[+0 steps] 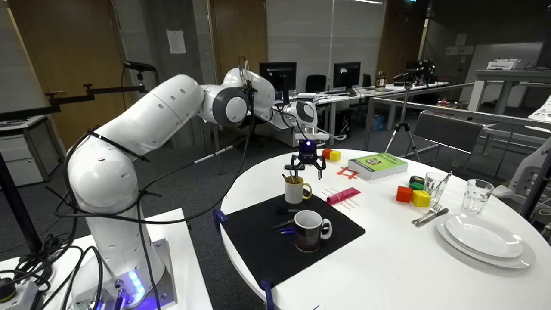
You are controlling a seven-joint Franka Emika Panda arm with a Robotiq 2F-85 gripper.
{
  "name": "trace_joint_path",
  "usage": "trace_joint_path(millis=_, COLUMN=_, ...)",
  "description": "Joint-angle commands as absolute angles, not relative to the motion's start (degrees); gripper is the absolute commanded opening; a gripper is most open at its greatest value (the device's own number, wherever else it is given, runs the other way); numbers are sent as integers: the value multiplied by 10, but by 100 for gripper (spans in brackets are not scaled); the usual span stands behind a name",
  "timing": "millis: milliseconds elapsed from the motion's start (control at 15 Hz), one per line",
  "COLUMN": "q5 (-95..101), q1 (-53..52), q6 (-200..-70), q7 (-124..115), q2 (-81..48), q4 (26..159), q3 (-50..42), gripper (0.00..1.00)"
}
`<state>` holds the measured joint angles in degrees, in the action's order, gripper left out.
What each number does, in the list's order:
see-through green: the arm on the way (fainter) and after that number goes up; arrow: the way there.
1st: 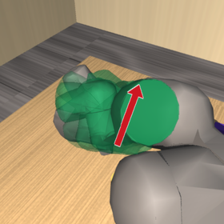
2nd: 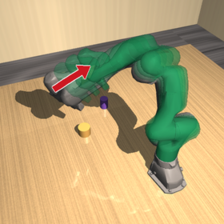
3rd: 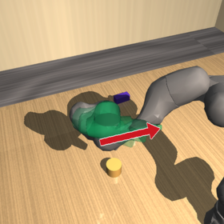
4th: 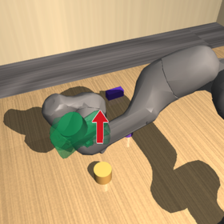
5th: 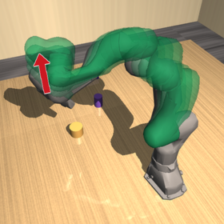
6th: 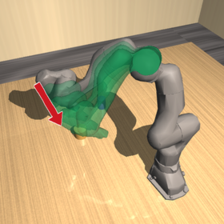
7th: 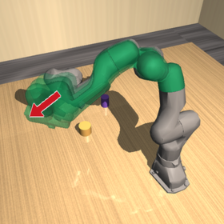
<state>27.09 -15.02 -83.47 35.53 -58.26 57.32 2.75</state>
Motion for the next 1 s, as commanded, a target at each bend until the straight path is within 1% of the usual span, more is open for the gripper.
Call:
trace_joint_path(millis=0, q5=277, q1=-154, q6=-831, q7=347, q2=-572, q4=590, q3=23, gripper=96)
trace_joint_path(millis=67, q5=275, q1=-155, q6=-831, q7=342, q2=-571, q4=591, q3=24, gripper=96)
trace_joint_path(millis=333, q5=272, q1=-157, q6=-828, q7=330, q2=-571, q4=595, q3=25, gripper=100)
trace_joint_path(millis=800, q5=269, q1=-164, q6=-832, q7=296, q2=-564, q4=617, q3=26, gripper=100)
trace_joint_path(millis=867, q5=269, q1=-164, q6=-832, q7=292, q2=-563, q4=618, q3=26, gripper=94)
trace_joint_path(millis=933, q5=268, q1=-164, q6=-832, q7=288, q2=-564, q4=619, q3=27, gripper=74)
